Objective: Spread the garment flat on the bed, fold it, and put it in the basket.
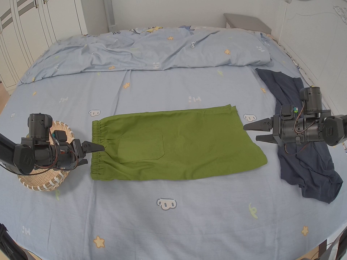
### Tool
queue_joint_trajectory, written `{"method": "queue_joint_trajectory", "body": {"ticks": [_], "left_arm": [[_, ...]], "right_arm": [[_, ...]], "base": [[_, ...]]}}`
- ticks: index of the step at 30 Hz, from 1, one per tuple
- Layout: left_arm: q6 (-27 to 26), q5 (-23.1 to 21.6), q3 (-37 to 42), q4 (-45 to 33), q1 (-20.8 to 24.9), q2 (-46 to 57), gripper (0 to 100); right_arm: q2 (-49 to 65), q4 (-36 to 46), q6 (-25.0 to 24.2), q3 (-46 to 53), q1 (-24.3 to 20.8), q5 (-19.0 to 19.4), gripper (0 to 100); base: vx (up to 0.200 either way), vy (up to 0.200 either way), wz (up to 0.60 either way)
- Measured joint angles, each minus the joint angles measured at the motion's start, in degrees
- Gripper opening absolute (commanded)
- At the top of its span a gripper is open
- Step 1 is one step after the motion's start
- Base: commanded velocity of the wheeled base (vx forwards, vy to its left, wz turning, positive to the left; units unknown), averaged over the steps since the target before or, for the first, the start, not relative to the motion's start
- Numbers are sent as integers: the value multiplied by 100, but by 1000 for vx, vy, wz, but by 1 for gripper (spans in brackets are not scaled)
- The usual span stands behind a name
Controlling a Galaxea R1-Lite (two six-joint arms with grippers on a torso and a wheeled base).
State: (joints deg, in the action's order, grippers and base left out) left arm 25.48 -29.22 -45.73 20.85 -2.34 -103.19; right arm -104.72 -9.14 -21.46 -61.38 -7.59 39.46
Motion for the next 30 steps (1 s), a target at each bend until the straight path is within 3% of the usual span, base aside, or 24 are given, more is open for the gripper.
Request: {"method": "queue_joint_trajectory", "body": {"ticks": [9,18,30], "left_arm": [[-28,106,116,189,272,-37,100],[-71,717,461,1373,464,-452,100],[-79,702,566,1463,429,-728,100]], "right_arm": [[15,-2,0,33,-11,-2,100],[15,-5,0,46,-11,0,100],[0,-18,9,68,-21,-2,100]], "base": [[0,0,0],[0,0,0],[0,0,0]]}}
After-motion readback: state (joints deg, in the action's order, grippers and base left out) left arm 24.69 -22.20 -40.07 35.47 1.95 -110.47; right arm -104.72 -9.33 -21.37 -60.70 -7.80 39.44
